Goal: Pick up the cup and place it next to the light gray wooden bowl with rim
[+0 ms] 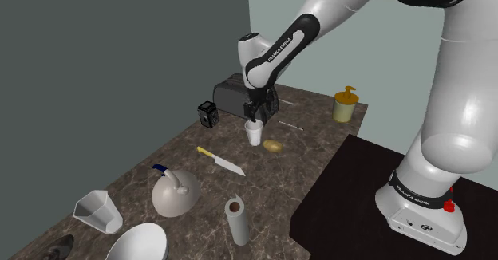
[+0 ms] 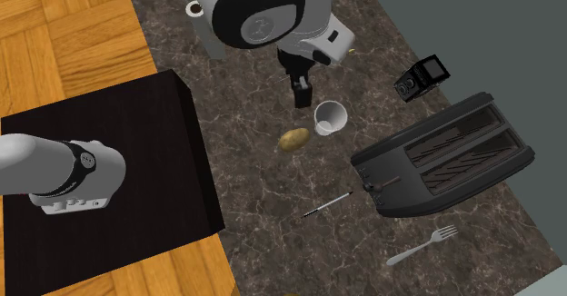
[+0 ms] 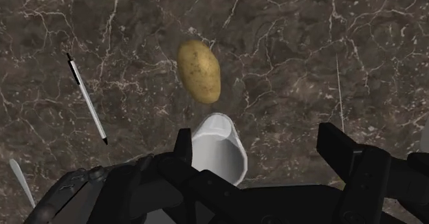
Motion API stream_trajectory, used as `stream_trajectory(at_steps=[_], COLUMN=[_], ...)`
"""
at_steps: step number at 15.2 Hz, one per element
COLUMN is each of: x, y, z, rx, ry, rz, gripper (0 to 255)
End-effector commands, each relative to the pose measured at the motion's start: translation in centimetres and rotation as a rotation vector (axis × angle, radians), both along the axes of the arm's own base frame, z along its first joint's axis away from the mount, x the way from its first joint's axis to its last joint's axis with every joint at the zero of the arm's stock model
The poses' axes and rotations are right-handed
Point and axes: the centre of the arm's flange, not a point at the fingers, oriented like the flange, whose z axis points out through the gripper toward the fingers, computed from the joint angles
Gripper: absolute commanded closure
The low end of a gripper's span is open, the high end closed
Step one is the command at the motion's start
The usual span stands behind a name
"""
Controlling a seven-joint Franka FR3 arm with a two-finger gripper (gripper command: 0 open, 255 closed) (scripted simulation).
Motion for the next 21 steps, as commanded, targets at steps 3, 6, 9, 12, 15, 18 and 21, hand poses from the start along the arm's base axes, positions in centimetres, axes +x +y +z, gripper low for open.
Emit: stream_trajectory(at_steps=[3,6,9,12,15,18,21], x=[3.4,6.0,8.6,10.6,10.5,10.5,10.5], y=[-0.2,-0.3,-0.4,-0.5,-0.7,-0.9,-1.0], z=[-4.3,-7.2,-10.2,-12.6,-14.2,-15.7,-16.6], rx=[-0.01,-0.018,-0.026,-0.032,-0.032,-0.032,-0.032], ry=[0.0,0.001,0.001,0.001,0.001,0.001,0.001], rz=[0.004,0.007,0.009,0.012,0.012,0.012,0.012], gripper=[0,0,0,0,0,0,0])
